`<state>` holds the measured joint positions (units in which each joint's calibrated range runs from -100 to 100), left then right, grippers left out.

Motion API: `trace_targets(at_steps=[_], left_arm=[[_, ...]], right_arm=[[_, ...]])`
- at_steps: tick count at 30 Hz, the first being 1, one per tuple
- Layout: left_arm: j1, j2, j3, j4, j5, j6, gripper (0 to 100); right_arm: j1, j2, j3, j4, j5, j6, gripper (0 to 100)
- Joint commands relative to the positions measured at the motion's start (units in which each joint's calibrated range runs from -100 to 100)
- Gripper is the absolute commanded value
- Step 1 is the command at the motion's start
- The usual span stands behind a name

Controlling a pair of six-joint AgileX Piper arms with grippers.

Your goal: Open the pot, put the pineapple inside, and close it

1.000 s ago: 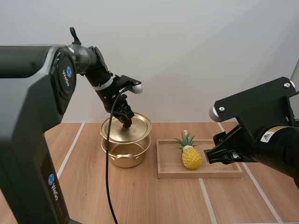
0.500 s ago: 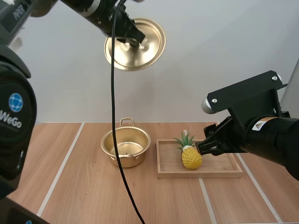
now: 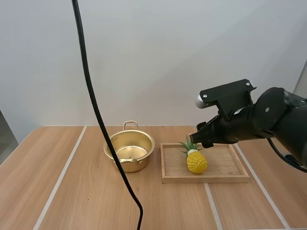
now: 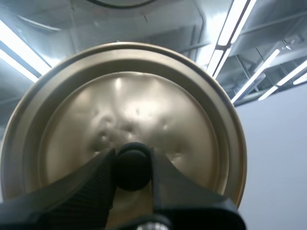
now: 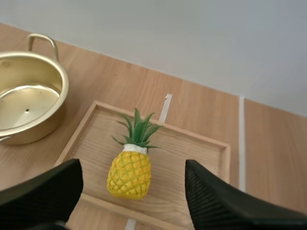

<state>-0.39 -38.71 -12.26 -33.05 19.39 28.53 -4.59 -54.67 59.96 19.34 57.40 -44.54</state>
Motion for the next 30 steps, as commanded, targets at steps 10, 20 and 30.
trace_targets(at_steps=[10, 20, 30], left_arm=[[0.01, -5.14, -0.04, 0.73, -5.84, -0.49, 0], [0.01, -5.28, -0.04, 2.51, -5.26, -0.49, 0], [0.01, -6.7, -0.04, 4.98, -2.35, -0.49, 0]], right_arm=[[-0.19, 29.93, -12.92, 7.87, 5.94, -1.76, 100], [-0.19, 36.87, -15.99, 6.45, 8.9, -4.33, 100], [-0.19, 42.66, -15.99, 6.47, 9.08, -5.34, 100]])
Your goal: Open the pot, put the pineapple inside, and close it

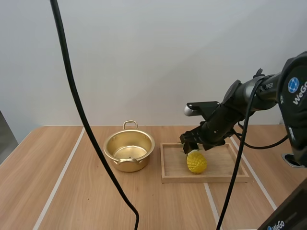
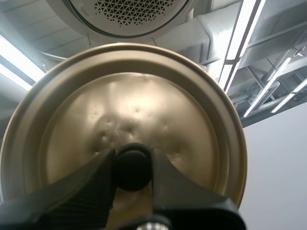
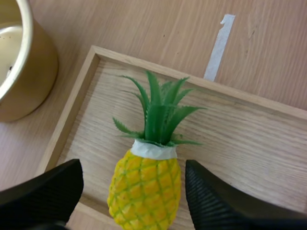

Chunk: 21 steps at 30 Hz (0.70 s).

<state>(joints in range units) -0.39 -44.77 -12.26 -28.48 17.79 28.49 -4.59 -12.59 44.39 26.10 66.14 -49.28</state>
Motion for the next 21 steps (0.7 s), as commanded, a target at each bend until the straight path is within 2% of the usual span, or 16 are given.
trace_targets(at_steps=[1, 8, 19, 21], left_arm=[[0.01, -1.01, -0.04, 0.42, -1.23, -0.45, 0], [0.01, -2.93, -0.04, 0.42, -6.59, -0.45, 0], [0.01, -3.5, -0.28, 0.42, -6.88, -0.45, 0], [0.01, -3.52, -0.28, 0.42, -6.88, -0.34, 0]], right_arm=[[-0.19, 1.18, -0.43, -0.3, -0.1, -0.38, 100], [-0.19, 5.29, -0.43, -0.41, -0.85, -0.68, 100], [-0.19, 11.96, -0.43, -2.51, -1.44, -3.46, 100], [-0.19, 11.96, -0.43, -2.87, -1.44, -3.29, 59]])
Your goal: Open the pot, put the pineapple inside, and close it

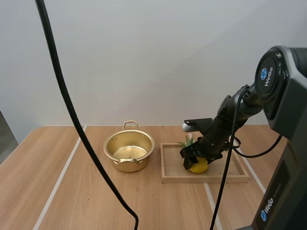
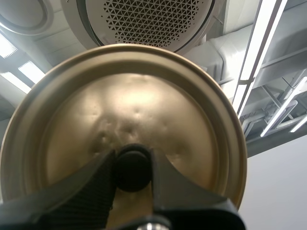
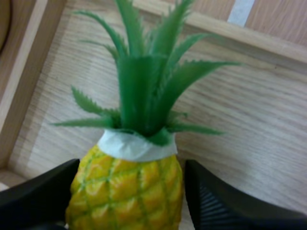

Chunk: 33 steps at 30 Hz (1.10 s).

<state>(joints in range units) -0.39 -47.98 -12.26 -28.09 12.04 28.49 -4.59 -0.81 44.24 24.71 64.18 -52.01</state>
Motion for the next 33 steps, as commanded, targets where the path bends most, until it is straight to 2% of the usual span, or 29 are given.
trace_targets(at_steps=[1, 2, 3, 14, 25, 33], left_arm=[[0.01, -0.32, -0.28, 0.02, -1.13, -0.19, 0], [0.01, -0.32, -0.28, 0.02, -1.3, 0.32, 0], [0.01, -0.32, -0.28, 0.02, -1.51, 0.32, 0], [0.01, -0.32, -0.28, 0.02, -1.92, 0.32, 0], [0.01, -0.32, -0.28, 0.02, -1.92, 0.32, 0], [0.01, -0.43, -0.28, 0.02, -1.9, 0.32, 0]], right_arm=[[-0.19, 0.18, -0.28, -1.48, 0.53, -0.56, 48], [-0.19, 0.18, -0.28, -1.48, 0.53, -0.47, 16], [-0.19, 0.18, -0.28, -1.48, 0.37, -0.16, 0], [-0.19, -10.99, -8.87, -0.69, 5.07, 0.17, 0], [-0.19, -25.39, -20.66, 11.59, 7.23, -3.25, 0], [-0.19, -29.64, -21.25, 19.75, 8.98, -9.97, 0]])
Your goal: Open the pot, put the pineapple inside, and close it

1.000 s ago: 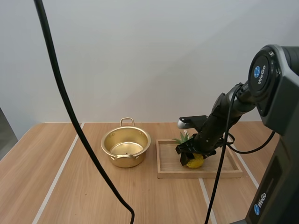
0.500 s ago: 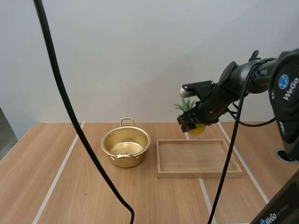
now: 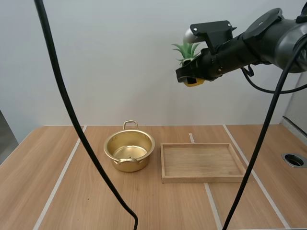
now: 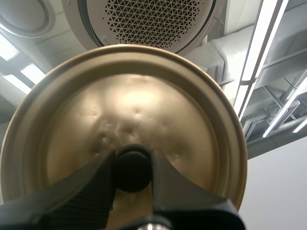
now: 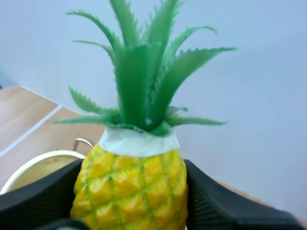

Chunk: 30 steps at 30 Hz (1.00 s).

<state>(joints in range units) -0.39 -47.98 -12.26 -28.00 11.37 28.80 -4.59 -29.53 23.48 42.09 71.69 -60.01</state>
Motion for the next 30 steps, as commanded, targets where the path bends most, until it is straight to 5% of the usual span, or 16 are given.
trace_targets(at_steps=[1, 7, 30], left_arm=[[0.01, -0.52, -0.28, -0.06, -1.23, 0.01, 0], [0.01, -0.46, -0.28, -0.06, -1.05, 0.01, 0], [0.01, -5.01, -0.28, -0.06, 3.5, 0.01, 0]], right_arm=[[-0.01, -0.91, -0.48, 2.65, 2.36, -2.37, 0], [4.03, 1.71, -0.48, 4.6, 6.55, -14.44, 0], [14.53, 30.91, -0.62, -1.7, 13.67, -20.11, 0]])
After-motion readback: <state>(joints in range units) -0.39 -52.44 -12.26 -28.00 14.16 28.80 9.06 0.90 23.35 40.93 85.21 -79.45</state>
